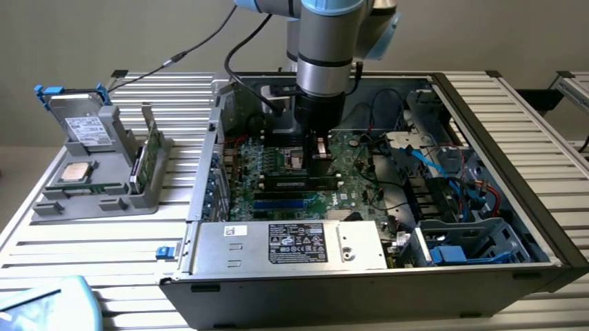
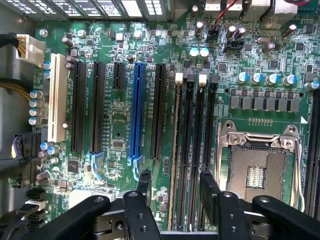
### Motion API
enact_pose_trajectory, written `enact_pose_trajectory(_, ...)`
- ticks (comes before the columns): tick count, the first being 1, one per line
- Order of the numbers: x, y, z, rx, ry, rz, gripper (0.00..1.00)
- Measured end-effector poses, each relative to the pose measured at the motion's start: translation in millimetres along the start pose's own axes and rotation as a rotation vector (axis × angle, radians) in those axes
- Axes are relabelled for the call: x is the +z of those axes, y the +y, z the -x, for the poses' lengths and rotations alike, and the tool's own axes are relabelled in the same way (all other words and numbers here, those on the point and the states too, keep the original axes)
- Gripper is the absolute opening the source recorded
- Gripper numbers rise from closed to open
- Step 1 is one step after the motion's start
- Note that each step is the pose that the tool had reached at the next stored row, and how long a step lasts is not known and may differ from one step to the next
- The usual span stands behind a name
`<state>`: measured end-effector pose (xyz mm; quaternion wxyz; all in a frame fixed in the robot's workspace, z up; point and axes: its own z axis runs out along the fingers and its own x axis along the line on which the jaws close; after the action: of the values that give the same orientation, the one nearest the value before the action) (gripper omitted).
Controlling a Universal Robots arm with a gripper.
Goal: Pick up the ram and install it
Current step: 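Insert the ram into the slot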
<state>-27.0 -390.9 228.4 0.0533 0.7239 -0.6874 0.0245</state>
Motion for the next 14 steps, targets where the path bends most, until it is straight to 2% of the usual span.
enact_pose_trajectory(4,-8.2,1.4,-0.9,0.000,0.0001,0.0001,0.52)
enact_pose_trajectory(8,-8.3,1.4,-0.9,0.000,-0.0001,-0.0001,0.49)
enact_pose_trajectory(9,-8.2,1.5,-0.9,0.000,-0.0001,0.0000,0.36)
enact_pose_trajectory(10,-8.3,1.5,-0.9,0.000,0.0000,0.0000,0.31)
enact_pose_trajectory(11,-8.3,1.5,-0.9,0.000,-0.0001,0.0000,0.31)
enact_pose_trajectory(13,-8.3,1.5,-0.9,0.000,0.0000,0.0000,0.19)
enact_pose_trajectory(14,-8.3,1.5,-0.9,0.000,0.0000,0.0001,0.19)
